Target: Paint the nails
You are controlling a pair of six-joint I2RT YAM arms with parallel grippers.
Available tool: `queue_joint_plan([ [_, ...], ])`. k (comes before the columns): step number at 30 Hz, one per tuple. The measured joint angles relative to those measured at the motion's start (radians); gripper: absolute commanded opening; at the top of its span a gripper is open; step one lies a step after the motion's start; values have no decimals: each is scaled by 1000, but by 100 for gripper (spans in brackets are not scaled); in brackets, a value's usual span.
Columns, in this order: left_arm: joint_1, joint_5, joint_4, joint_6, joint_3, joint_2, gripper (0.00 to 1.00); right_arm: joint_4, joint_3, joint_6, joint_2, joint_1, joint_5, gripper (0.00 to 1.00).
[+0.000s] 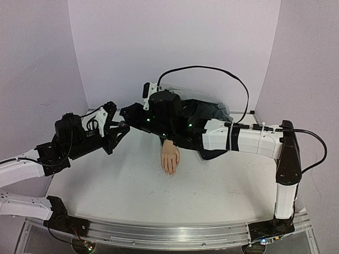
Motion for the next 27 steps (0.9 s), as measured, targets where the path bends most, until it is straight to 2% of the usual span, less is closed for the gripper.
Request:
queue_joint_plan([
  [5, 0, 14, 2, -6, 0, 8, 0, -6, 3, -48, 0, 1, -6, 0],
  [9, 7, 51, 0, -43, 0, 8, 0, 62, -46, -140, -13, -18, -108, 0],
  [16, 2, 275, -18, -81, 0, -32, 0, 515, -315, -296, -85, -105, -708, 0],
  [19, -5, 367, -11, -82, 0, -63, 0, 619, -334, -324, -91, -109, -845, 0],
  [20, -5, 388, -6, -81, 0, -70, 0, 645, -338, -330, -93, -108, -867, 10],
  [22, -8, 415, -3, -81, 0, -73, 0, 663, -359, -338, -106, -104, -868, 44],
  [24, -8, 416, -4, -80, 0, -71, 0, 638, -381, -336, -126, -100, -840, 66],
  [27, -2, 370, 18, -77, 0, -71, 0, 511, -417, -330, -181, -93, -705, 87],
])
